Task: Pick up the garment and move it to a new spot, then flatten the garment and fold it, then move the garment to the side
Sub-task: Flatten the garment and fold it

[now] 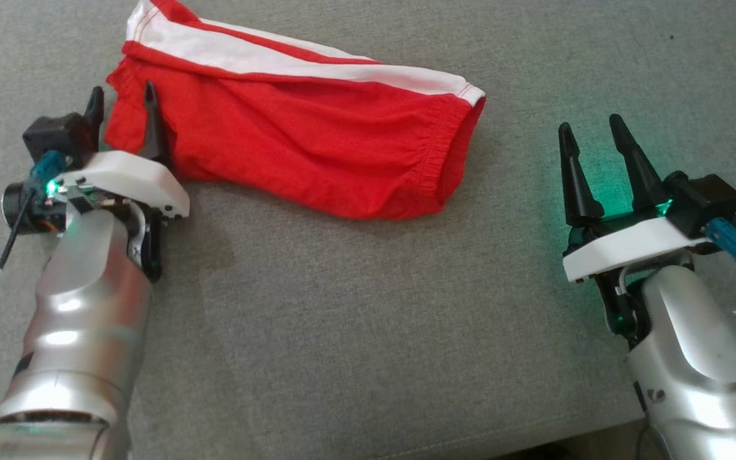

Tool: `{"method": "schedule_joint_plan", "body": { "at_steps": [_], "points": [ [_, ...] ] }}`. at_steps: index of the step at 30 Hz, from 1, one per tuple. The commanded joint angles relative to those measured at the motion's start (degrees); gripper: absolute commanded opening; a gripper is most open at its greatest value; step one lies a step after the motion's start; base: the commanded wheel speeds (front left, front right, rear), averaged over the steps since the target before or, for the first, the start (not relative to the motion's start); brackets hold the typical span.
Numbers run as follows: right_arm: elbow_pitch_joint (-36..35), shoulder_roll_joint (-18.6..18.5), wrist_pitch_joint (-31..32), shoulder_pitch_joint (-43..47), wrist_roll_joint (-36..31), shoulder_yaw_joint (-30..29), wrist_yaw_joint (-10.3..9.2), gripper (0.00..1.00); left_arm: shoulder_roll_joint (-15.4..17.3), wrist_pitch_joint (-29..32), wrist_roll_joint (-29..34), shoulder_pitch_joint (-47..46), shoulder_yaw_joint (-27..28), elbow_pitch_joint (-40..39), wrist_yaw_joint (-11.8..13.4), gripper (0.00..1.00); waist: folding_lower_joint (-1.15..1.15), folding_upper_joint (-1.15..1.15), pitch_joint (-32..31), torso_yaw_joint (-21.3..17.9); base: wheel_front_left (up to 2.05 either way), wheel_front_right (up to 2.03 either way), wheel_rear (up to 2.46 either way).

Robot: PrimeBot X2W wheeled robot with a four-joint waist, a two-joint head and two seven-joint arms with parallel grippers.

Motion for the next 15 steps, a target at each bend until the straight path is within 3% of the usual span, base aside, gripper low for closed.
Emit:
{"method": "schedule_joint_plan", "body": {
  "at_steps": [1,8,9,10,15],
  "points": [
    [-1.69,0.70,-0.37,0.37,-0.45,0.63,-0.04,1.00,1.32,-0.53,-0.04,-1.46,1.35,0.39,0.64,1.00,0.00,0.00,0.08,-0.15,0.00,0.00,0.00],
    [-1.09,1.16,-0.37,0.69,-1.34,-0.09,-0.04,1.00,0.88,2.40,0.73,-1.87,-0.19,7.37,2.42,1.00,0.00,0.00,-0.49,-0.14,0.00,0.00,0.00],
    [-1.00,1.23,-0.37,0.78,-1.43,-0.16,-0.04,1.00,0.65,3.17,0.72,-1.65,-0.44,7.87,2.19,0.70,0.00,0.00,-0.67,-0.05,0.00,0.00,0.00],
    [-0.88,1.33,-0.37,0.88,-1.49,-0.24,-0.04,1.00,0.38,3.70,0.65,-1.38,-0.67,8.23,1.74,0.00,0.00,0.00,-0.94,0.08,0.00,0.00,0.00],
    [-0.14,1.89,-0.37,1.44,-1.73,-0.52,-0.04,1.00,-0.25,3.15,-0.53,0.05,-0.51,8.94,0.49,0.00,0.00,0.00,-3.01,0.95,0.00,0.00,0.00]
  ]
}}
